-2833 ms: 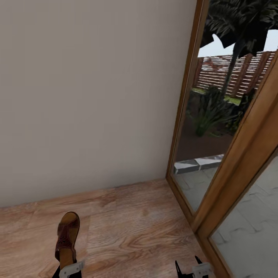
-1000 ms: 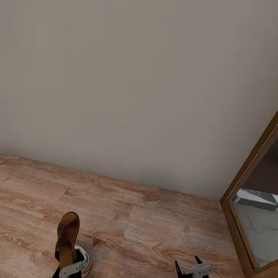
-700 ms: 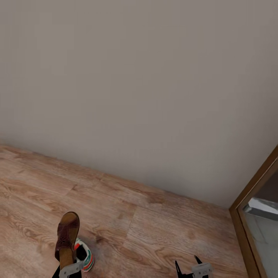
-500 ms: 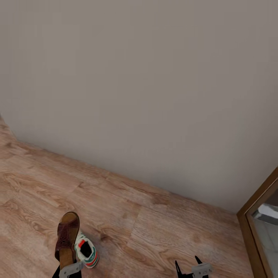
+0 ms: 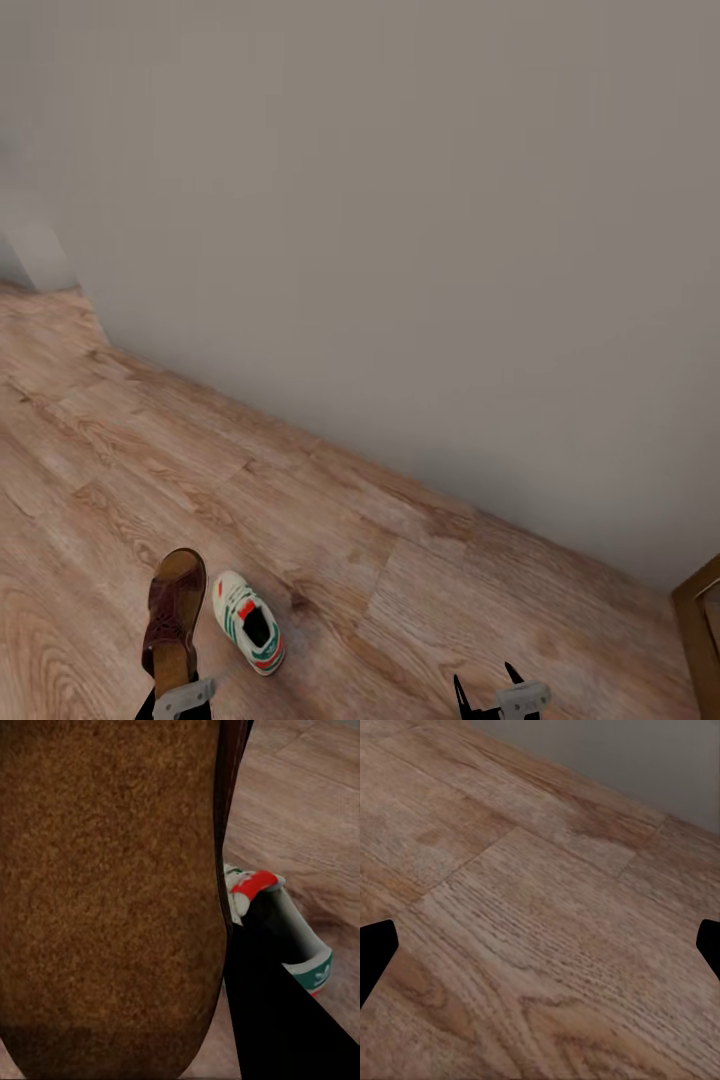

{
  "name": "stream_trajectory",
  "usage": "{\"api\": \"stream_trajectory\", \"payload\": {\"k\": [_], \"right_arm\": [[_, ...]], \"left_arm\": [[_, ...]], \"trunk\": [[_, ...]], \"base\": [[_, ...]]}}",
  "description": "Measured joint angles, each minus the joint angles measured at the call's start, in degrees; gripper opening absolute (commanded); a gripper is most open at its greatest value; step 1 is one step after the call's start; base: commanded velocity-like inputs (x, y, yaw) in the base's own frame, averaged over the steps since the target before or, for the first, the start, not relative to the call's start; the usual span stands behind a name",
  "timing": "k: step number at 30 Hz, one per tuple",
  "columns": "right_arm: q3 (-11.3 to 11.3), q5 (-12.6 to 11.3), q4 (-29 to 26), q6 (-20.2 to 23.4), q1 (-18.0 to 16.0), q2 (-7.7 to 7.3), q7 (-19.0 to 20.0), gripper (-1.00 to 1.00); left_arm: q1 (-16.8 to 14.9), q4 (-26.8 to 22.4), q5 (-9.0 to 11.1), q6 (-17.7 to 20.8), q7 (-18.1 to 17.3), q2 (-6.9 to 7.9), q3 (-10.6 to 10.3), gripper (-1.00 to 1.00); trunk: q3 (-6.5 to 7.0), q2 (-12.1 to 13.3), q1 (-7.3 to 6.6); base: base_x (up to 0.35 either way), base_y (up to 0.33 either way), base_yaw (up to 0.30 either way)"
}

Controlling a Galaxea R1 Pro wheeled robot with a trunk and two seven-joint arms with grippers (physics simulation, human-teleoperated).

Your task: Pick up the two gym shoes and the two sandals from the corridor floor and place them onto the hallstand (shoe rack) in the corridor, making sure they are on the rack and not on the floor. Arrange them so the two gym shoes are next to each other and the two sandals are next to each other.

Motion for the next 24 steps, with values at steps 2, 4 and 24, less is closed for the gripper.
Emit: {"api": "stream_trajectory", "payload": {"k": [2,4,24], "right_arm": [[0.0,0.0,0.0,0.0,0.0,0.0,0.0,1.0],[0.0,0.0,0.0,0.0,0.0,0.0,0.0,1.0],[-0.02,0.01,0.0,0.0,0.0,0.0,0.0,1.0]], "left_arm": [[0.02,0.0,0.0,0.0,0.0,0.0,0.0,-1.0],[0.02,0.0,0.0,0.0,0.0,0.0,0.0,-1.0],[0.03,-0.01,-0.01,0.0,0.0,0.0,0.0,-1.0]], "trunk": [[0.0,0.0,0.0],[0.0,0.0,0.0],[0.0,0.0,0.0]], "base": [[0.0,0.0,0.279],[0.0,0.0,0.279],[-0.068,-0.047,0.279]]}}
